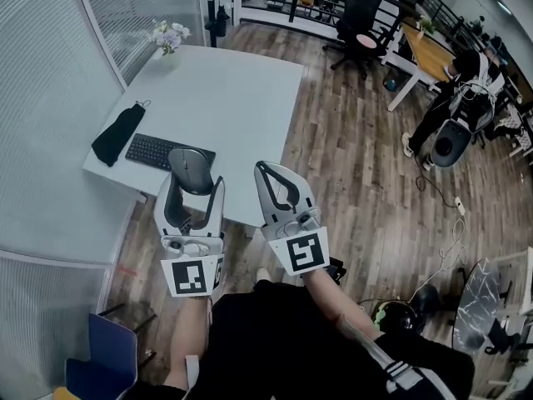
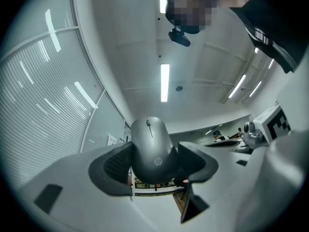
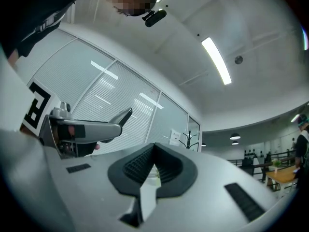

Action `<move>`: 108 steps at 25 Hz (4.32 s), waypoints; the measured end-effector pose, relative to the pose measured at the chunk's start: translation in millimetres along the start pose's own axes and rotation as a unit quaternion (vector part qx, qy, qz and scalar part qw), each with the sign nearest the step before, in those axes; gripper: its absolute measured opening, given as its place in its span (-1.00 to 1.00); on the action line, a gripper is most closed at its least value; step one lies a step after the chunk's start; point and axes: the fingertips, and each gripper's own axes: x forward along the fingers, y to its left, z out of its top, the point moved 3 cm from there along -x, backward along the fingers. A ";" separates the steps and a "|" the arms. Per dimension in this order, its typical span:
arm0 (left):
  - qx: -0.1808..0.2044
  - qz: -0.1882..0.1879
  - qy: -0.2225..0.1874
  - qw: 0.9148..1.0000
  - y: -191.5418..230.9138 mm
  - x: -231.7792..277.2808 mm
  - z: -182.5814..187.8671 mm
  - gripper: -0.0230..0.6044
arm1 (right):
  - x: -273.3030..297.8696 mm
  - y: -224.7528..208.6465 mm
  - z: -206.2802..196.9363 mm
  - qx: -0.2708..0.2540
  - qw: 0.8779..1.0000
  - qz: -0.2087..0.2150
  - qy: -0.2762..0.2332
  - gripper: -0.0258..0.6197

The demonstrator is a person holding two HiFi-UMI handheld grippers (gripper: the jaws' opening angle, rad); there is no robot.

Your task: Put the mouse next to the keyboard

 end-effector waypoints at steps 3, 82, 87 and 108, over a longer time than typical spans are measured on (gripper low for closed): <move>0.002 0.010 0.005 1.000 0.3 11.4 -6.6 0.04 | 8.9 -11.3 -5.1 -0.003 1.000 0.011 0.005 -0.92; -0.027 -0.034 0.115 0.992 54.0 59.6 -271.9 0.04 | 124.3 -67.9 -126.4 -0.076 0.993 -0.007 0.092 -0.92; -0.026 -0.030 0.120 0.992 51.4 60.3 -292.6 0.04 | 124.9 -73.5 -129.9 -0.082 0.992 -0.011 0.092 -0.92; -0.012 -0.073 0.245 0.967 33.0 32.9 -420.7 0.04 | 119.0 -99.3 -154.9 -0.082 0.988 -0.041 0.120 -0.92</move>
